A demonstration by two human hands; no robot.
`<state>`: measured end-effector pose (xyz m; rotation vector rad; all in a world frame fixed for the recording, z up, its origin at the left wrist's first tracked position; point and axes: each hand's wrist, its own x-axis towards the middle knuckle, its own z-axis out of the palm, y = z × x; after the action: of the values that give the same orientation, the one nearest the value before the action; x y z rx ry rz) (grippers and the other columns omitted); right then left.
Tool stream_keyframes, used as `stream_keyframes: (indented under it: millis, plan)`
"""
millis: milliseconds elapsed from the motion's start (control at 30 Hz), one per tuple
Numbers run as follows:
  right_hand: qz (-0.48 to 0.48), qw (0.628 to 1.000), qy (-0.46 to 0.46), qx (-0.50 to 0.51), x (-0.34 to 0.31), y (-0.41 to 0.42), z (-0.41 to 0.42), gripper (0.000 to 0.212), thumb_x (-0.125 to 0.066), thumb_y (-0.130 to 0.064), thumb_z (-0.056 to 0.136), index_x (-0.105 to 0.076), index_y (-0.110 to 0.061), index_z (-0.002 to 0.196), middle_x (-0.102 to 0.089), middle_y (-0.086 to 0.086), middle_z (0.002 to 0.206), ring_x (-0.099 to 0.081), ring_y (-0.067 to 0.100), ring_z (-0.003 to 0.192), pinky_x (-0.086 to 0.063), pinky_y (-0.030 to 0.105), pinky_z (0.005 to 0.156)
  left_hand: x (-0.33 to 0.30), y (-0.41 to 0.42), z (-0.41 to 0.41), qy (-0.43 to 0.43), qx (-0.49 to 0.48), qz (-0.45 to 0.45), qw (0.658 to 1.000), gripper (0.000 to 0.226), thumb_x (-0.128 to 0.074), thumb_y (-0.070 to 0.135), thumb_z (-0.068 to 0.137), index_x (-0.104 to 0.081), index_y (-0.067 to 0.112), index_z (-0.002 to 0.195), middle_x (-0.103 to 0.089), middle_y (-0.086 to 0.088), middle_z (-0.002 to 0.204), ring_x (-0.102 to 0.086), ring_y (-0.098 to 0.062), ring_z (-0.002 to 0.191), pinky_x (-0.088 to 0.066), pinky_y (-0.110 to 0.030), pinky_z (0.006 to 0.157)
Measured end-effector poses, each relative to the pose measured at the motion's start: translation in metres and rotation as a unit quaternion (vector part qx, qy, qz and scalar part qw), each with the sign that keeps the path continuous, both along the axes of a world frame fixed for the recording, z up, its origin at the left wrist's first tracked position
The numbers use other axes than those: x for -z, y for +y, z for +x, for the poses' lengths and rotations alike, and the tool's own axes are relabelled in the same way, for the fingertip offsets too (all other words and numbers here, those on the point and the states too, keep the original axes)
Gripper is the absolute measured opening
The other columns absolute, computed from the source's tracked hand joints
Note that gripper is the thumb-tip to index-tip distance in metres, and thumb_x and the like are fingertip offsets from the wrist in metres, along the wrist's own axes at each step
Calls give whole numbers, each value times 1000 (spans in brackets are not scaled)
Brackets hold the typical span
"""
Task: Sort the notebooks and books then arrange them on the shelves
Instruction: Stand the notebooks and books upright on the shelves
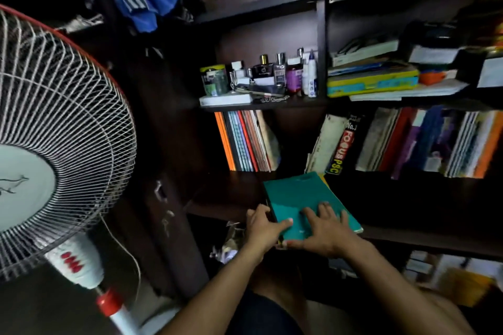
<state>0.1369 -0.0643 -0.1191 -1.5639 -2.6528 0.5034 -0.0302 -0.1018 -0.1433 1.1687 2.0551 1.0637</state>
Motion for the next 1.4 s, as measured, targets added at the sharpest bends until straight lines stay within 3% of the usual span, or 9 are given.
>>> stream_keyframes:
  millis: [133, 267, 367, 500, 633, 867, 967, 1100, 1400]
  plan:
    - [4, 999, 11, -33, 3, -7, 8, 155, -15, -110, 24, -14, -31, 157, -3, 18, 166, 10, 29, 155, 9, 55, 121, -1, -2, -5, -9, -28, 15, 999, 59, -89, 47, 56, -57, 24, 100, -69, -3, 102, -69, -22, 94, -60, -45, 79]
    - [3, 998, 5, -59, 0, -8, 3, 124, -55, -96, 56, -16, -33, 156, -3, 16, 167, 7, 28, 155, 9, 53, 122, -19, -13, -8, -166, -18, 2, 986, 73, -81, 10, 83, -41, 11, 143, -63, -8, 116, -65, -14, 84, -57, -32, 53]
    - [12, 997, 18, -78, -3, -5, -4, 98, -67, -71, 76, -21, -35, 155, -9, 10, 167, -1, 25, 155, 1, 50, 124, -22, -15, -21, -204, -7, 3, 979, 65, -76, 5, 86, -41, 12, 141, -63, -4, 111, -66, -16, 91, -56, -34, 63]
    - [-31, 991, 54, -116, -14, -3, -14, 97, -76, -60, 77, -24, -34, 154, -11, 3, 168, -12, 21, 154, -16, 40, 125, -30, -22, -38, -226, -24, 75, 971, 49, -58, -5, 90, -42, 30, 122, -66, -12, 110, -69, -27, 94, -60, -42, 73]
    - [-14, 991, 39, -126, -30, -4, -29, 95, -80, -48, 78, -26, -31, 154, -18, 0, 165, -24, 22, 149, -28, 36, 120, -35, -34, -52, -265, 4, 110, 958, 57, -49, -7, 94, -36, 36, 129, -66, -9, 114, -71, -24, 93, -59, -39, 64]
    - [7, 991, 29, -131, -46, -2, -53, 83, -76, -51, 83, -33, -29, 150, -26, -1, 160, -33, 23, 143, -33, 37, 116, -17, -33, -69, -329, -16, 182, 926, 48, -46, -12, 93, -51, 21, 127, -70, -5, 120, -73, -22, 97, -61, -43, 77]
    - [28, 992, 34, -117, -53, -3, -59, 77, -71, -48, 89, -33, -26, 151, -32, -1, 156, -38, 24, 138, -38, 39, 112, -12, -33, -89, -287, -40, 239, 927, 54, -48, -7, 97, -44, 24, 141, -65, -2, 131, -68, -23, 112, -55, -53, 97]
    - [33, 993, 25, -114, -49, -8, -61, 70, -68, -48, 92, -33, -30, 150, -36, 1, 154, -36, 25, 140, -39, 40, 110, -11, -41, -114, -133, -134, 264, 946, 64, -54, 8, 101, -28, 30, 155, -48, 2, 152, -50, -23, 136, -41, -45, 113]
    - [145, 969, -68, -187, -66, 63, -118, 74, -64, -48, 92, -30, -22, 152, -39, 5, 150, -40, 29, 137, -39, 44, 110, -18, 14, -152, 25, -226, 248, 942, 55, -43, 16, 106, -23, 17, 158, -48, -14, 149, -46, -36, 133, -38, -37, 101]
